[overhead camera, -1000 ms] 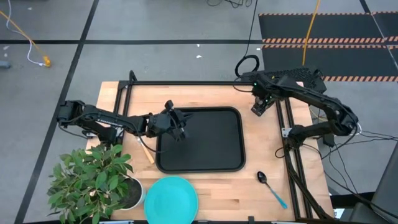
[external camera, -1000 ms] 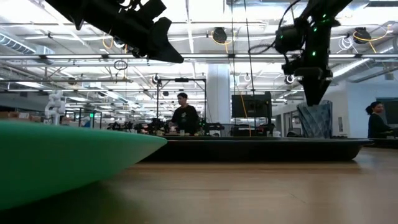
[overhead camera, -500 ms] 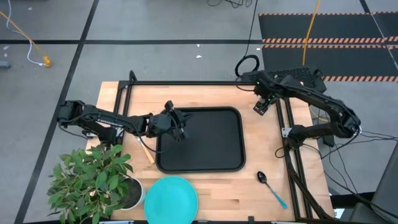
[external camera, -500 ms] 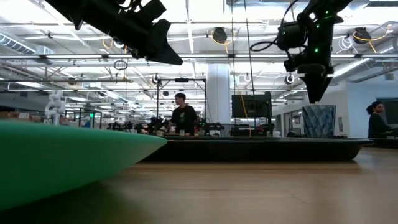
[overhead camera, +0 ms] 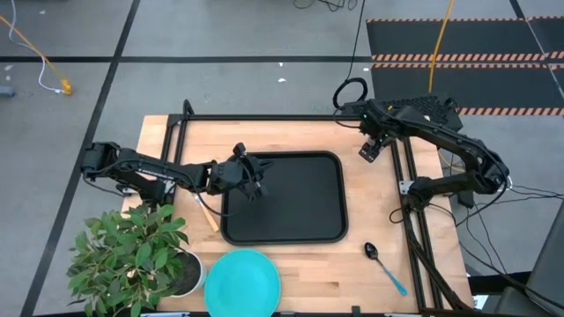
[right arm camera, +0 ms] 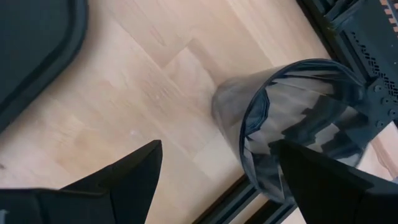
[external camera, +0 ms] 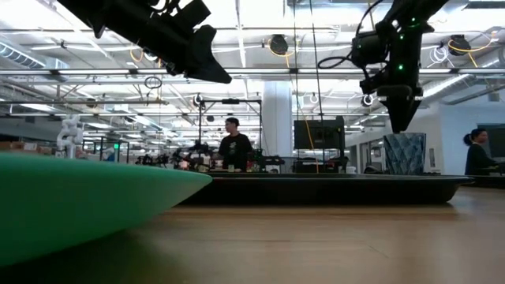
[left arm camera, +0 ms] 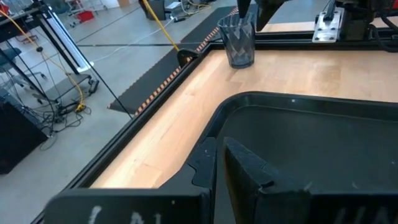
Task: Pick and place plate/cup/fork/spoon on tray
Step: Put the blue cup on the black serving tray
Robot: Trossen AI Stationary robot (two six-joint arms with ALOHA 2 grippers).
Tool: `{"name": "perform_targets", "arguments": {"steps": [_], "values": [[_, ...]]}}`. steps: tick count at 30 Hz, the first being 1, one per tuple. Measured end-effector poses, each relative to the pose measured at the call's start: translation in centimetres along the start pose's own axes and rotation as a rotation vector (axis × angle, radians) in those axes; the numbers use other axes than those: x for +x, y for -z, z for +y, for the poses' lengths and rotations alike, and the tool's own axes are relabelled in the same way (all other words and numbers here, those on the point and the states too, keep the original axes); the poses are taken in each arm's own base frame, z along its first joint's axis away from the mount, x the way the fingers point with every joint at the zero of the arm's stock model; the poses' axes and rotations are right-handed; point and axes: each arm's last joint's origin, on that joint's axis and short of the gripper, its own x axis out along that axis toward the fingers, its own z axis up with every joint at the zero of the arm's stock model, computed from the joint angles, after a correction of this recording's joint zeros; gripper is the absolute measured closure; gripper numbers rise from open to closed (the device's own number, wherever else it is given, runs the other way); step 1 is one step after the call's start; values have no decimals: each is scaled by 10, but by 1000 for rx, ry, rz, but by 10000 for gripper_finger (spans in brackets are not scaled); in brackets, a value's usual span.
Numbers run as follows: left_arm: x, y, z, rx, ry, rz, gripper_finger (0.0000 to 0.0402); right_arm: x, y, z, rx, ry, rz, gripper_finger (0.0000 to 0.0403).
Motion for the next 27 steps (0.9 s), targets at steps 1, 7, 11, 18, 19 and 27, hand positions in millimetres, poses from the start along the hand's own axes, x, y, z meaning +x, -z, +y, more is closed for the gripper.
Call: {"name": "perform_targets", "arguments": {"steps": [1,7,11,18,19,27], "values": [[0,1,0,2,0,5,371,4,-1,-1,-5,1,2,92],[0,1,0,4,-1,11,371,25,-1,-2,-37,6,13,116],[0,1,0,4,-1,11,371,30,4,-4,-86,92,91,185],[0,1,0,4,-1,11,371,25,13,-5,-150,135,163,389],[0,1,0,4,-1,11,371,23,15,-5,-151,132,168,394],[0,1,0,1,-2,10,371,-21,12,4,-148,72,8,401]]}}
